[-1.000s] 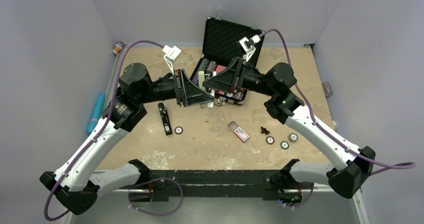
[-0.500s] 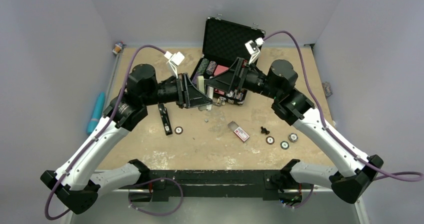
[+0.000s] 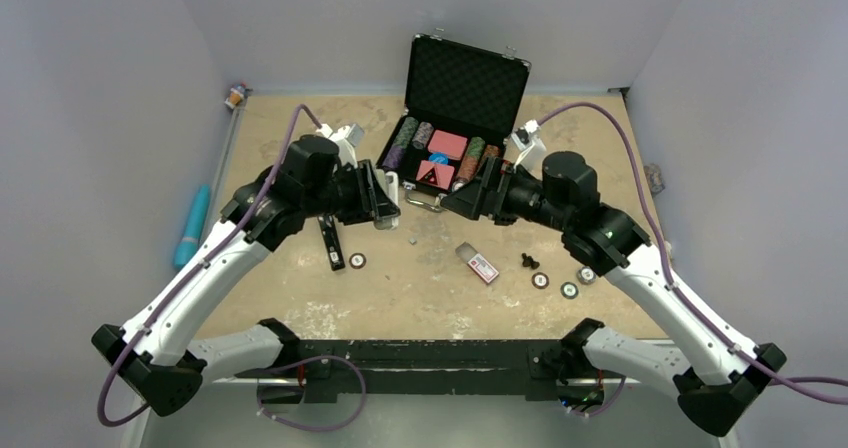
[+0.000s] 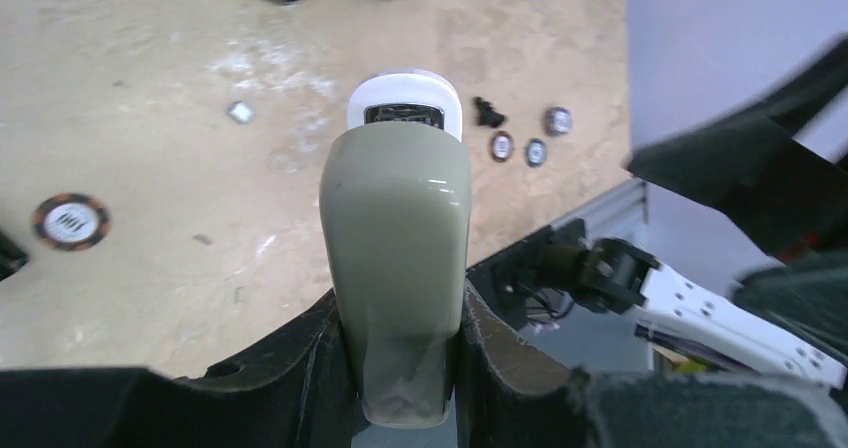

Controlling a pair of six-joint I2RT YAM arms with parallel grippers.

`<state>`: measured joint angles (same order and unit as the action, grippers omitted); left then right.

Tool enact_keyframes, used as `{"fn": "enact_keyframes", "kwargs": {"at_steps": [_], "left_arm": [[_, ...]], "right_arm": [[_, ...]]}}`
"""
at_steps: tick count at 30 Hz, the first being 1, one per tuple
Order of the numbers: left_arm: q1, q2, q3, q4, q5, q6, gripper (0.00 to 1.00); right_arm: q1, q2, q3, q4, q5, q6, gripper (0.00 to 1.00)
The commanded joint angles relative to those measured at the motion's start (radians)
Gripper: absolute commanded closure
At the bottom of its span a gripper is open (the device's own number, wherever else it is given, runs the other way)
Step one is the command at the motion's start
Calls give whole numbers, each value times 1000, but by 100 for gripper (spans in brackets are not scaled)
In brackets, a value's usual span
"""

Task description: Unload the staples from the stapler

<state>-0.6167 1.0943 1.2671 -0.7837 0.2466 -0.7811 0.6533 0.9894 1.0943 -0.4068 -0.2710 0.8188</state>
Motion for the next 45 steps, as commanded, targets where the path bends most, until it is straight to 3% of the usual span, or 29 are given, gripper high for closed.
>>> {"fn": "enact_keyframes", "kwargs": {"at_steps": [1, 10, 19, 32, 45], "left_arm": [[12, 52, 12, -106, -191, 19, 100], [25, 244, 51, -207, -383, -74, 100], [59, 531, 114, -226, -457, -160, 100], [152, 751, 127, -111, -369, -221, 100], [182, 817, 150, -80, -334, -207, 100]], "right_arm": [[-1, -61, 0, -72, 73, -22, 7], [-1, -109, -21, -170, 145, -41, 7], [-1, -94, 9, -226, 160, -77, 7], [-2, -54, 56, -281, 211, -126, 8], [-3, 65, 119, -292, 217, -199, 8]]}}
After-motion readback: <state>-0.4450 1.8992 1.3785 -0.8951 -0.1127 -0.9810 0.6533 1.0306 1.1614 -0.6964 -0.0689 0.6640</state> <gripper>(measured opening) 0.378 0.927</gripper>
